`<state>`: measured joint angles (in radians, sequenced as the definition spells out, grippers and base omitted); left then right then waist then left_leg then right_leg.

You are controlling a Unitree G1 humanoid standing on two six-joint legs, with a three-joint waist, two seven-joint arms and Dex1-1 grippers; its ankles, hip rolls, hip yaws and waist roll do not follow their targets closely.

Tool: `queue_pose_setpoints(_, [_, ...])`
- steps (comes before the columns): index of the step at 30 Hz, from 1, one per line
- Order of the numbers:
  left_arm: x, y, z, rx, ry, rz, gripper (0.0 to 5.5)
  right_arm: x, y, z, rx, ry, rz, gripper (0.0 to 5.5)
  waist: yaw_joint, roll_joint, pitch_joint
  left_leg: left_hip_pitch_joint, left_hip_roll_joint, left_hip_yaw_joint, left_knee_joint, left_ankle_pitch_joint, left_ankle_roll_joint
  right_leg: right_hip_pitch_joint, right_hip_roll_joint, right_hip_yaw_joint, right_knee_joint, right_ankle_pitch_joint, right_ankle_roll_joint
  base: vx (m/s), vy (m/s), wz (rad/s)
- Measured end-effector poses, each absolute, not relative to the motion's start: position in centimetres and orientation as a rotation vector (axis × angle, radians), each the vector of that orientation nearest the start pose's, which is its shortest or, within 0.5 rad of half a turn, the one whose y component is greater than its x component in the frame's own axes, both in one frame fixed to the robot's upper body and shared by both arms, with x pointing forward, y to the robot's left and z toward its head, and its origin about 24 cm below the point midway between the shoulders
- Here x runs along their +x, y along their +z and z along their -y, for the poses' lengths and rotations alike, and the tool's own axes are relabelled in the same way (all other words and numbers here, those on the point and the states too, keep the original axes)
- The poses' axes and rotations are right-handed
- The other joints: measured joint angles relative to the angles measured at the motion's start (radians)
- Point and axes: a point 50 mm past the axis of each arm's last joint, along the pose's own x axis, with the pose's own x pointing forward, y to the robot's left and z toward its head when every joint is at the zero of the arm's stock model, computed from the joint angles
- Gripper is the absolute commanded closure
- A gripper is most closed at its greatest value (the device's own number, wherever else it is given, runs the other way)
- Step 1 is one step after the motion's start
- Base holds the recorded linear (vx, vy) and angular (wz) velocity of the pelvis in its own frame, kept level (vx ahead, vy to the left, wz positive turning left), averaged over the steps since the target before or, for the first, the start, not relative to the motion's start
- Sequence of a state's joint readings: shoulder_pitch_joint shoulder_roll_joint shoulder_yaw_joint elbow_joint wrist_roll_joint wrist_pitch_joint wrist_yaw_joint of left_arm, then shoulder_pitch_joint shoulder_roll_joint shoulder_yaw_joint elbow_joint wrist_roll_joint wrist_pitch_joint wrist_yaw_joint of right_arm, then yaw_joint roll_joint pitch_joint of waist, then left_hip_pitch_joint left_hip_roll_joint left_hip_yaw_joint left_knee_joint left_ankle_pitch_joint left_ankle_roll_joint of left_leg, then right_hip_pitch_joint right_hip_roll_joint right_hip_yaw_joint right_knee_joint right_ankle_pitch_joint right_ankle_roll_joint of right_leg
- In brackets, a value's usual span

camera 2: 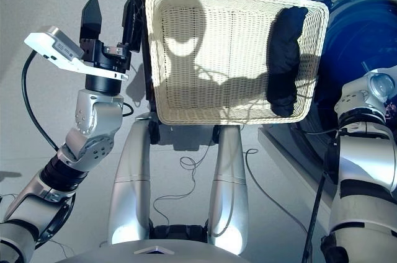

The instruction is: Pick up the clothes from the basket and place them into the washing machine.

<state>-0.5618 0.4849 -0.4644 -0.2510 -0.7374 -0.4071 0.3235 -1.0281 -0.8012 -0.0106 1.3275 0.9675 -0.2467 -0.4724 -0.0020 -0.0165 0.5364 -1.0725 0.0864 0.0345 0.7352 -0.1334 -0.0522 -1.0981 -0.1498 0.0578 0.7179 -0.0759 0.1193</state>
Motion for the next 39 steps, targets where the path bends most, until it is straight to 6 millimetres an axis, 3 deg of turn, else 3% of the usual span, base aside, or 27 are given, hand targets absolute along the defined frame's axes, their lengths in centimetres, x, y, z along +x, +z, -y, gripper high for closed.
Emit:
queue_pose_setpoints(6, [27.1, 23.4, -10.2, -0.447, -0.41, 0.748, 0.0, 33.6, 18.4, 39.0, 0.452, -1.019, 0.208, 0.0, -0.01, 0.0, 0.0, 0.0, 0.0, 0.0, 0.001, 0.0, 0.001, 0.0, 0.001, 0.001, -0.001, 0.002, 0.001, 0.0, 0.0, 0.0])
queue_pose_setpoints(12, [27.1, 23.7, -10.3, -0.489, -0.392, 0.762, 0.0, 36.4, 17.7, 32.0, 0.414, -0.72, 0.287, 0.0, -0.049, -0.001, 0.0, 0.0, 0.005, 0.004, 0.002, 0.0, 0.001, -0.003, 0.005, 0.009, -0.002, 0.003, 0.0, -0.001, 0.008, -0.001])
queue_pose_setpoints(15, [27.1, 23.9, -10.3, -0.505, -0.384, 0.771, 0.0, 36.4, 16.3, 28.6, 0.403, -0.587, 0.311, 0.0, -0.051, -0.002, 0.0, 0.0, 0.012, 0.011, 0.002, -0.002, 0.0, -0.007, 0.013, 0.013, -0.002, 0.006, -0.001, 0.0, 0.0, 0.0])
queue_pose_setpoints(20, [27.2, 23.9, -10.6, -0.532, -0.357, 0.774, 0.0, 35.2, 14.3, 24.0, 0.327, -0.403, 0.325, 0.0, -0.063, -0.002, 0.0, 0.004, 0.017, 0.021, 0.002, -0.003, 0.0, -0.008, 0.019, 0.024, -0.006, 0.009, -0.003, 0.0, 0.0, 0.0])
queue_pose_setpoints(25, [27.5, 22.6, -11.2, -0.522, -0.312, 0.726, 0.0, 33.4, 12.1, 19.9, 0.202, -0.203, 0.316, 0.0, -0.08, -0.004, 0.0, 0.055, 0.017, 0.026, -0.019, -0.003, 0.001, 0.04, 0.019, 0.024, -0.025, 0.01, -0.004, 0.0, 0.0, 0.0])
queue_pose_setpoints(33, [27.5, 21.3, -11.5, -0.492, -0.316, 0.69, 0.0, 31.0, 12.0, 16.3, -0.049, 0.053, 0.381, 0.0, -0.084, -0.008, -0.001, 0.188, 0.015, 0.029, -0.084, 0.003, 0.004, 0.175, 0.018, 0.013, -0.091, 0.018, -0.003, 0.0, 0.0, 0.0])
queue_pose_setpoints(39, [27.3, 21.1, -11.4, -0.469, -0.345, 0.693, 0.0, 30.7, 11.1, 14.4, -0.021, 0.152, 0.343, 0.0, -0.083, -0.01, -0.001, 0.24, 0.015, 0.024, -0.108, 0.005, 0.0, 0.231, 0.018, 0.001, -0.106, 0.02, 0.002, 0.0, 0.0, 0.0])
